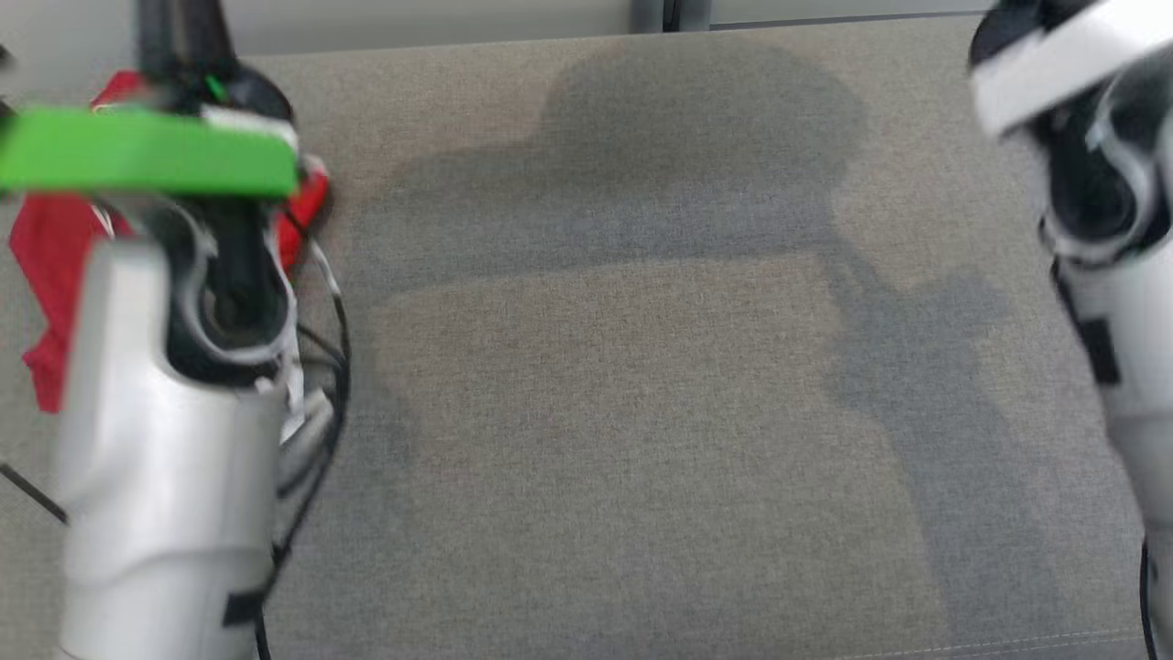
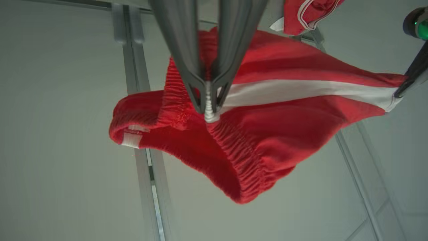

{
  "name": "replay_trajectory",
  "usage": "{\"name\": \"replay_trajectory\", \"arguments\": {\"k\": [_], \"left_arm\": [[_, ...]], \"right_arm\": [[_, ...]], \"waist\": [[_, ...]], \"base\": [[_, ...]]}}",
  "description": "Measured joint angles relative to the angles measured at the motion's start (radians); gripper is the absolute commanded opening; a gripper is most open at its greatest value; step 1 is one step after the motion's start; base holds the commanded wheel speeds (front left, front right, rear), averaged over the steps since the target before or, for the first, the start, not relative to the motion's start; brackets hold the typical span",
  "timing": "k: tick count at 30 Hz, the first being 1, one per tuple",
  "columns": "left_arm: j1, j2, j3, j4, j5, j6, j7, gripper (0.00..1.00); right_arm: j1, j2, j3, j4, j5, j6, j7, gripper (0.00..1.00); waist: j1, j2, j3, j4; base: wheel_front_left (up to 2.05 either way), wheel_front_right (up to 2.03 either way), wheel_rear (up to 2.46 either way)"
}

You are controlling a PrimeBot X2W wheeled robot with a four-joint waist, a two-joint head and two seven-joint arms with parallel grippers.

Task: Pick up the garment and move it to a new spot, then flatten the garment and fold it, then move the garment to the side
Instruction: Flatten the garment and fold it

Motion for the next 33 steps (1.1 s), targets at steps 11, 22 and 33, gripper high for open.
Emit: {"name": "replay_trajectory", "arguments": {"k": [11, 22, 33], "left_arm": [[0.521, -0.007, -0.177, 0.298, -0.031, -0.065, -0.009, 0.0], [0.528, -0.005, -0.151, 0.289, -0.023, -0.141, -0.035, 0.0], [0.682, -0.003, -0.212, 0.321, 0.029, -0.155, -0.035, 0.0]], "right_arm": [[0.517, 0.008, 0.149, 0.248, 0.044, 0.017, -0.023, 0.0], [0.541, -0.068, 0.27, 0.188, -0.063, 0.019, -0.203, 0.0], [0.694, -0.128, 0.318, 0.265, -0.122, 0.019, -0.229, 0.0]], "waist": [[0.0, 0.0, 0.04, -0.01], [0.0, 0.0, -0.007, -0.023], [0.0, 0.0, -0.09, -0.001]], "base": [[0.0, 0.0, 0.0], [0.0, 0.0, 0.0], [0.0, 0.0, 0.0]]}}
